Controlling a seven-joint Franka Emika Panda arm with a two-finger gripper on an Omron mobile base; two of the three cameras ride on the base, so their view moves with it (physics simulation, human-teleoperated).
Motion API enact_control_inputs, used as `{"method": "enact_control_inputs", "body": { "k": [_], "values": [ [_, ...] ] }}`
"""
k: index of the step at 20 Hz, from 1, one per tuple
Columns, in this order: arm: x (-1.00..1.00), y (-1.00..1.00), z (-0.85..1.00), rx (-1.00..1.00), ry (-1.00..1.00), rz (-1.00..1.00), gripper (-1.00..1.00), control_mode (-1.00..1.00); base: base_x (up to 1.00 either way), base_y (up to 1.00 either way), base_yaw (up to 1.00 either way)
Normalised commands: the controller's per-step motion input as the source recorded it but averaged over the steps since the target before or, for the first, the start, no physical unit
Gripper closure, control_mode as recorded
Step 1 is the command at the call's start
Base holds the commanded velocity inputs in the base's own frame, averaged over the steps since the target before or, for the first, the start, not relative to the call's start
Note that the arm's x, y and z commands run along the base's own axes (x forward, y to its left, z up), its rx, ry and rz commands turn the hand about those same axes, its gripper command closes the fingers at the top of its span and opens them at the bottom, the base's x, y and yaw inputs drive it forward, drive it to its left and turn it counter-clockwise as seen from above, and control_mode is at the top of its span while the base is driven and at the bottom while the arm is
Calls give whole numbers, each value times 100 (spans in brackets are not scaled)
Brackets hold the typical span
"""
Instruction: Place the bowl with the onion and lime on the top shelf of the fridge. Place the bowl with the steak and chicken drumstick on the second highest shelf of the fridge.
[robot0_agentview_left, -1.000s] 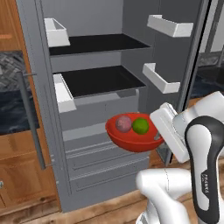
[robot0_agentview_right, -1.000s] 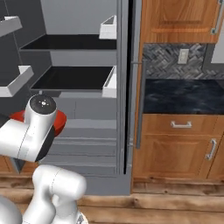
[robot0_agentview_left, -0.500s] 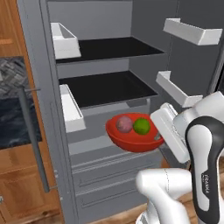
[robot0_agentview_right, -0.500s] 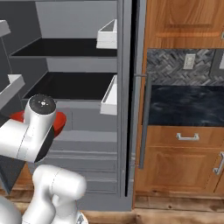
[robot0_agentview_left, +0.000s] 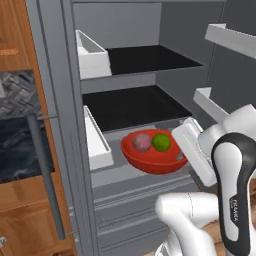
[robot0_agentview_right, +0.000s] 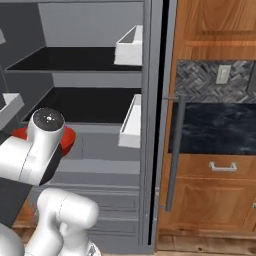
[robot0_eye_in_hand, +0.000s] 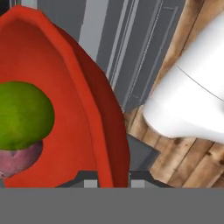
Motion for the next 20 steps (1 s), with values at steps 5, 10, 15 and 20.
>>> {"method": "enact_control_inputs", "body": {
  "k": [5, 10, 15, 20],
  "values": [
    [0, 0, 0, 0, 0, 0, 100, 100, 80, 28, 0],
    [0, 0, 0, 0, 0, 0, 100, 100, 48, 28, 0],
    [-4, 1, 77, 1, -35, -3, 100, -100, 0, 0, 0],
    [-6, -20, 100, 7, -23, -6, 100, -100, 0, 0, 0]
  ]
}}
